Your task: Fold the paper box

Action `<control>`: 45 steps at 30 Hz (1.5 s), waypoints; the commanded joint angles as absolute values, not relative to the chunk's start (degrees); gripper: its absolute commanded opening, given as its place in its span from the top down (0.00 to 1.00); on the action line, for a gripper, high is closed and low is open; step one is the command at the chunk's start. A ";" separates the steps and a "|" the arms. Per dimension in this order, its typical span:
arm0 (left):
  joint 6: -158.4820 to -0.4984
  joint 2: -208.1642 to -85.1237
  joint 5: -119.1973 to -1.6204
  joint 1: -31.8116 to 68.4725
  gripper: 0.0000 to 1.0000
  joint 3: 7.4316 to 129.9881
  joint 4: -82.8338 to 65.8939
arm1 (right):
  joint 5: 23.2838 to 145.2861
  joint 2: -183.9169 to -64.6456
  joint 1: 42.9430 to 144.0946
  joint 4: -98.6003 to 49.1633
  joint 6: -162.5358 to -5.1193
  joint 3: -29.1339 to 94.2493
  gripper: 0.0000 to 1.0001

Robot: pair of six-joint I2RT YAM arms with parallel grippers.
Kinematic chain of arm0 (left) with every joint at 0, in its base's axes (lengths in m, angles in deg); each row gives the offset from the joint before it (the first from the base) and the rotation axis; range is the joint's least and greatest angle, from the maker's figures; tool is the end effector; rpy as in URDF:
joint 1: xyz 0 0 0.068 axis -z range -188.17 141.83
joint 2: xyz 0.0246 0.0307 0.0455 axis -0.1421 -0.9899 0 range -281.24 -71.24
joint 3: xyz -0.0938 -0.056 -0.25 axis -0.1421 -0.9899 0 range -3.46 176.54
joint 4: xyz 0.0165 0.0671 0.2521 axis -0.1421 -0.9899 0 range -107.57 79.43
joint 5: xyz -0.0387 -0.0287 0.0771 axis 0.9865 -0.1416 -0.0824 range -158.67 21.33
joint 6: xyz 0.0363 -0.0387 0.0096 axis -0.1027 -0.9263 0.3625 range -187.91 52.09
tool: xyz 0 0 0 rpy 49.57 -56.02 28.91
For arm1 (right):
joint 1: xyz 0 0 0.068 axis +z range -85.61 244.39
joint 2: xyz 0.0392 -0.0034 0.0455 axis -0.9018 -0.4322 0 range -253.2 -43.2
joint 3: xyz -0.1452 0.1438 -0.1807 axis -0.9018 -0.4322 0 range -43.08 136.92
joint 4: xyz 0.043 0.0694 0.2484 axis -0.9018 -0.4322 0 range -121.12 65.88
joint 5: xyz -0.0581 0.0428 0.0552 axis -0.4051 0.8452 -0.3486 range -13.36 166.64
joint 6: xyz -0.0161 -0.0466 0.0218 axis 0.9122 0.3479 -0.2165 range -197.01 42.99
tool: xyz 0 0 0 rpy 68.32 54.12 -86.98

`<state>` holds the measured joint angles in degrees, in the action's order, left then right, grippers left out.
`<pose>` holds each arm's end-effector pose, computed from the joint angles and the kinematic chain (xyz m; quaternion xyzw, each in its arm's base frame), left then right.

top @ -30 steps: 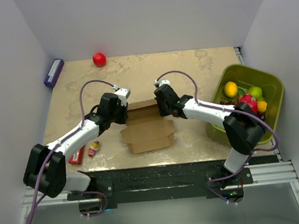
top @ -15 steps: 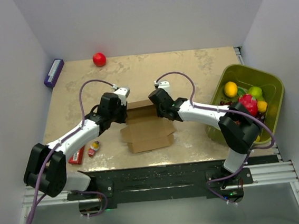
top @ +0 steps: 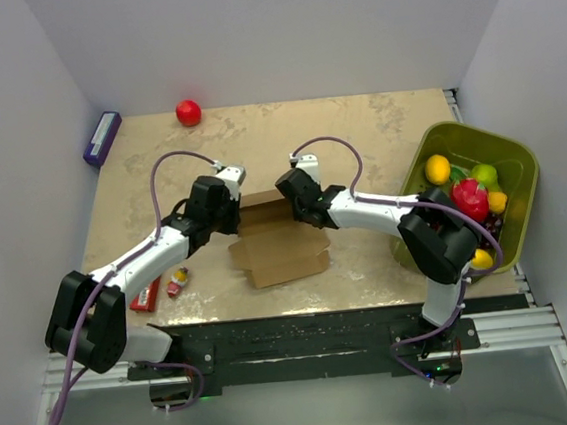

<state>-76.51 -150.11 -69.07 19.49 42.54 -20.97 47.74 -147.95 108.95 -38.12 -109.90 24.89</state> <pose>0.2544 -0.1330 0.2148 0.1506 0.9055 -0.1204 0.3780 0.2871 0.2584 0.1887 -0.0094 0.9160 0.0199 0.4007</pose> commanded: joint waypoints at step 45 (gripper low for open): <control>-48.23 -158.51 -81.13 36.39 0.22 59.29 -18.92 | 85.95 -126.17 84.43 -34.15 -102.06 37.08 0.14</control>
